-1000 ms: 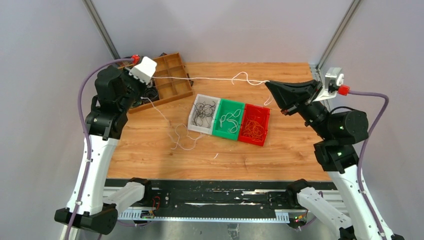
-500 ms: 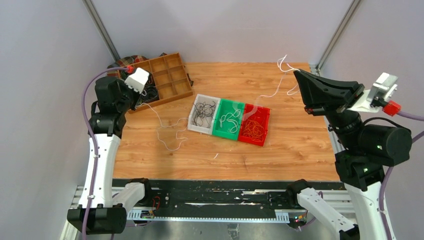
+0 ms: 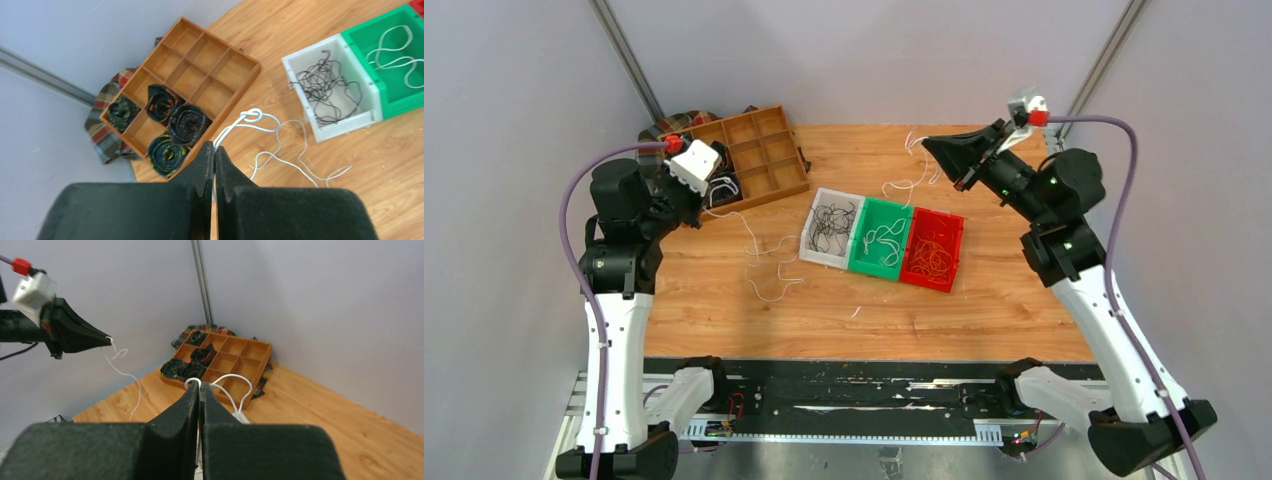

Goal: Untangle the cables
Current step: Place the cable in the bin.

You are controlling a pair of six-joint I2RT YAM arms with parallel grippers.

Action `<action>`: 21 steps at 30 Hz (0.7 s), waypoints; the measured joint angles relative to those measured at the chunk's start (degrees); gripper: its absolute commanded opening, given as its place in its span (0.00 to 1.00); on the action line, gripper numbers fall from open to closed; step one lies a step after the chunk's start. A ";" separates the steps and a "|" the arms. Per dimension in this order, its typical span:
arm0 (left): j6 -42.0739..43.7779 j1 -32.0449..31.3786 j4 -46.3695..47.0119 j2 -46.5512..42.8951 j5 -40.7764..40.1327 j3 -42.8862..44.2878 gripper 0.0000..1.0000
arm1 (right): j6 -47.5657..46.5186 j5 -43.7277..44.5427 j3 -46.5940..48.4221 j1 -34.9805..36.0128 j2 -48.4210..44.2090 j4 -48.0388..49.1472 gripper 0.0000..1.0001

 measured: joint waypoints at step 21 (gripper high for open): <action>-6.40 0.00 -1.57 -3.08 14.58 0.24 0.00 | -3.02 -2.62 -7.50 -0.07 16.90 2.47 0.01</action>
